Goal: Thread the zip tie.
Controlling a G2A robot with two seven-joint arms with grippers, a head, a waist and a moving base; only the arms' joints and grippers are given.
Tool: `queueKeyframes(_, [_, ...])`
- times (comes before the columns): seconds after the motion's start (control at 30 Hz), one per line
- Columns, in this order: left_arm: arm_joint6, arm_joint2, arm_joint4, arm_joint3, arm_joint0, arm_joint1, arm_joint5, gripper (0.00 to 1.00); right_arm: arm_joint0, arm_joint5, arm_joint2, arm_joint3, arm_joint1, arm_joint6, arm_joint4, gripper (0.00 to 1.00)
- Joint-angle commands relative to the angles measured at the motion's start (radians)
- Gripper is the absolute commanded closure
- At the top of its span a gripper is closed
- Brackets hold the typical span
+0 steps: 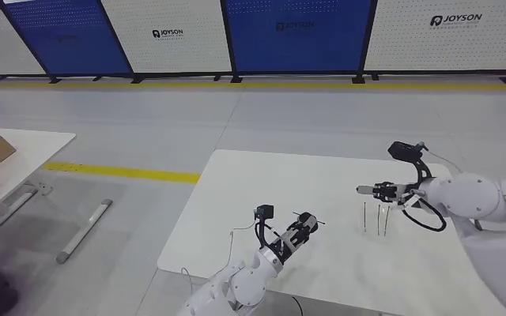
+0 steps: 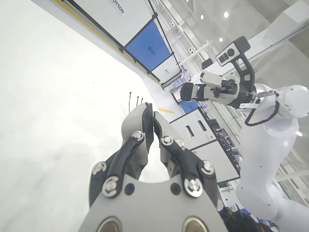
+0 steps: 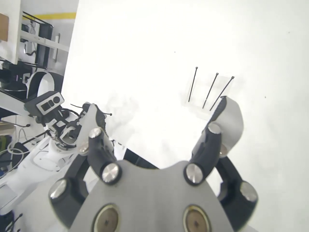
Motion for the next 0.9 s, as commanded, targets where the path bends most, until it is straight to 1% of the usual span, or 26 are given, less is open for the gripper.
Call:
queueKeyframes(0.0, [0.000,0.000,0.000,0.000,0.000,0.000,0.000,1.00,0.024,0.000,-0.036,0.061,-0.012,-0.004,0.014,0.00])
queueKeyframes(0.07, [0.000,0.000,0.000,0.000,0.000,0.000,0.000,1.00,0.037,0.000,-0.063,0.107,-0.023,-0.018,0.032,0.00])
queueKeyframes(0.17, [0.000,0.000,0.000,0.000,0.000,0.000,0.000,1.00,0.044,0.000,-0.098,0.179,-0.040,-0.069,0.053,0.00])
queueKeyframes(0.23, [0.000,0.000,0.000,0.000,0.000,0.000,0.000,1.00,0.042,0.000,-0.126,0.205,-0.051,-0.097,0.060,0.00])
queueKeyframes(0.3, [0.000,0.000,0.000,0.000,0.000,0.000,0.000,1.00,0.041,0.000,-0.138,0.223,-0.057,-0.109,0.066,0.00])
queueKeyframes(0.73, [0.000,0.000,0.000,0.000,0.000,0.000,0.000,1.00,0.042,0.000,-0.138,0.220,-0.058,-0.119,0.059,0.00])
queueKeyframes(0.8, [0.000,0.000,0.000,0.000,0.000,0.000,0.000,1.00,0.028,-0.023,-0.147,0.217,-0.060,-0.136,0.052,0.00])
queueKeyframes(0.87, [0.000,0.000,0.000,0.000,0.000,0.000,0.000,1.00,0.028,-0.034,-0.150,0.220,-0.060,-0.133,0.051,0.00])
